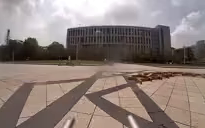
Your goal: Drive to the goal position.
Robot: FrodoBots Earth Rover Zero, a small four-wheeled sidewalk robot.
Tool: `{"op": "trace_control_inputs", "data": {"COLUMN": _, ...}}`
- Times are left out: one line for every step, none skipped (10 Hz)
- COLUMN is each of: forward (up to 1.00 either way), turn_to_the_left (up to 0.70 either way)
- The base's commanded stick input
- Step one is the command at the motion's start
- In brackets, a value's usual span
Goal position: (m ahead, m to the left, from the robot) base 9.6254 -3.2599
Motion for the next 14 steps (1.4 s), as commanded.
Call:
{"op": "trace_control_inputs", "data": {"forward": 0.05, "turn_to_the_left": 0.0}}
{"op": "trace_control_inputs", "data": {"forward": 0.05, "turn_to_the_left": 0.0}}
{"op": "trace_control_inputs", "data": {"forward": 0.05, "turn_to_the_left": 0.0}}
{"op": "trace_control_inputs", "data": {"forward": 0.05, "turn_to_the_left": 0.0}}
{"op": "trace_control_inputs", "data": {"forward": 0.05, "turn_to_the_left": 0.0}}
{"op": "trace_control_inputs", "data": {"forward": 0.05, "turn_to_the_left": 0.0}}
{"op": "trace_control_inputs", "data": {"forward": 0.05, "turn_to_the_left": 0.0}}
{"op": "trace_control_inputs", "data": {"forward": 0.05, "turn_to_the_left": 0.0}}
{"op": "trace_control_inputs", "data": {"forward": 0.05, "turn_to_the_left": 0.0}}
{"op": "trace_control_inputs", "data": {"forward": 0.05, "turn_to_the_left": 0.0}}
{"op": "trace_control_inputs", "data": {"forward": 0.05, "turn_to_the_left": 0.0}}
{"op": "trace_control_inputs", "data": {"forward": 0.05, "turn_to_the_left": 0.0}}
{"op": "trace_control_inputs", "data": {"forward": 0.05, "turn_to_the_left": 0.0}}
{"op": "trace_control_inputs", "data": {"forward": 0.05, "turn_to_the_left": 0.0}}
